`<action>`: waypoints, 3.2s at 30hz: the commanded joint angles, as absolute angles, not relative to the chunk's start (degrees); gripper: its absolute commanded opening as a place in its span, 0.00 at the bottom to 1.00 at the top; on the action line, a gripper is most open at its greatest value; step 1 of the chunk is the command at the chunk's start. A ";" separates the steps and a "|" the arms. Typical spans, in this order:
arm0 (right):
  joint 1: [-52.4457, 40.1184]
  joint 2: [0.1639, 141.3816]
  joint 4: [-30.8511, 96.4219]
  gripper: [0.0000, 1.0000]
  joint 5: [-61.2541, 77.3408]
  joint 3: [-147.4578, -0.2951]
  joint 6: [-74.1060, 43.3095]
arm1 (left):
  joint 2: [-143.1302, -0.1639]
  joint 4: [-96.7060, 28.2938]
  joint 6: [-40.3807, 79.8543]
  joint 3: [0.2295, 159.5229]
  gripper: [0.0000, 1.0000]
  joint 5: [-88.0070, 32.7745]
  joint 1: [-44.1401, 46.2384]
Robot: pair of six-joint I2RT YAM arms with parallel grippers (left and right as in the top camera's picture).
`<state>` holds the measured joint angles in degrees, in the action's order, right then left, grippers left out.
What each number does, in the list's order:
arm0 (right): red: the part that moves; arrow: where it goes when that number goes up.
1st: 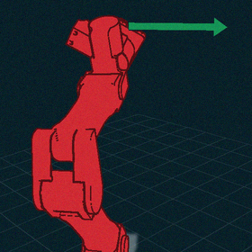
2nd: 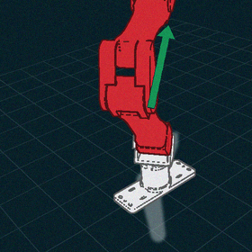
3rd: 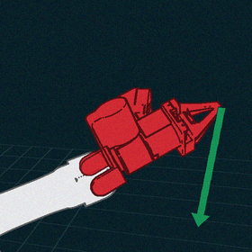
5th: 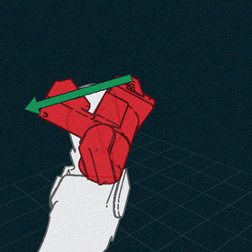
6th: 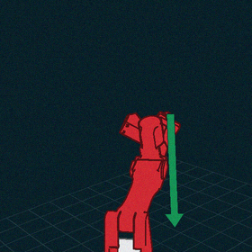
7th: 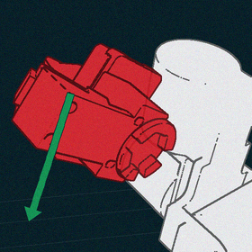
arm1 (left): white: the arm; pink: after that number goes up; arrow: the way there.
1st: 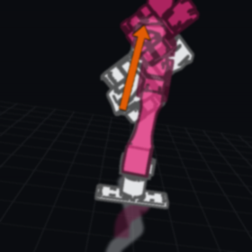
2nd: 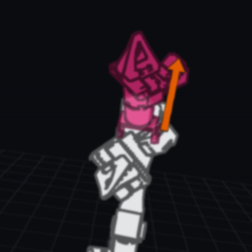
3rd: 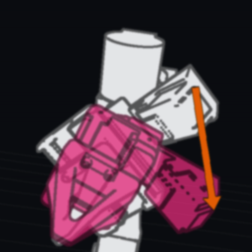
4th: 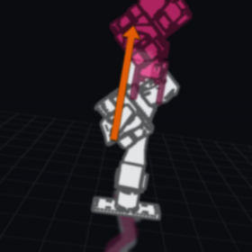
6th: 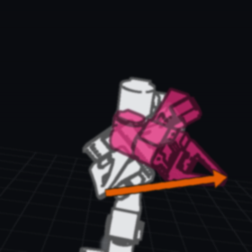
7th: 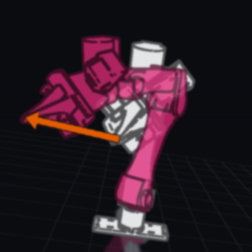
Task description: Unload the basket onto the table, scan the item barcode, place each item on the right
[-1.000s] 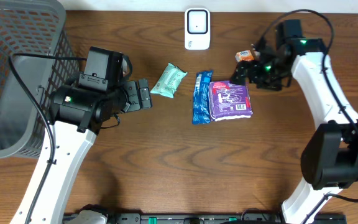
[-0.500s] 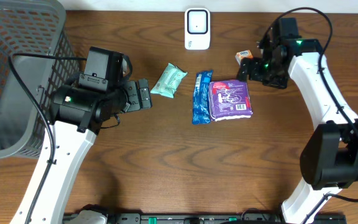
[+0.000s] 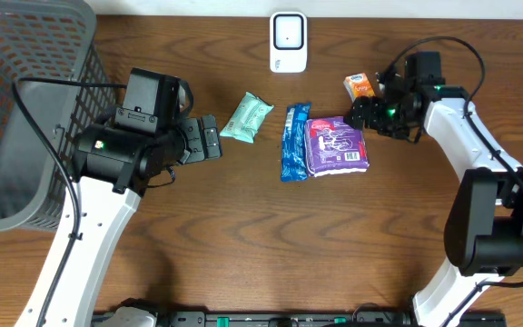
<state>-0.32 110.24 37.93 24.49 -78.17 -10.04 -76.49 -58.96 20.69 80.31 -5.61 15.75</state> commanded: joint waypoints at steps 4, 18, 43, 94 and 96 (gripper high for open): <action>1.50 112.36 33.74 0.89 33.32 -73.97 -8.25 | -76.84 -59.13 19.73 80.47 0.98 -4.84 15.44; 1.52 117.10 30.81 0.33 36.29 -72.31 -8.05 | -76.84 -59.11 19.73 80.47 0.98 -4.84 15.44; -11.16 100.92 60.38 0.01 -56.12 -82.74 -35.35 | -76.84 -59.13 19.73 80.47 0.98 -4.84 15.44; 0.38 107.42 57.56 0.99 7.16 -93.97 -8.73 | -76.84 -59.11 19.73 80.47 0.98 -4.86 15.44; 4.01 107.96 57.04 0.99 13.30 -91.88 -2.39 | -76.84 -59.11 19.73 80.47 0.98 -4.86 15.44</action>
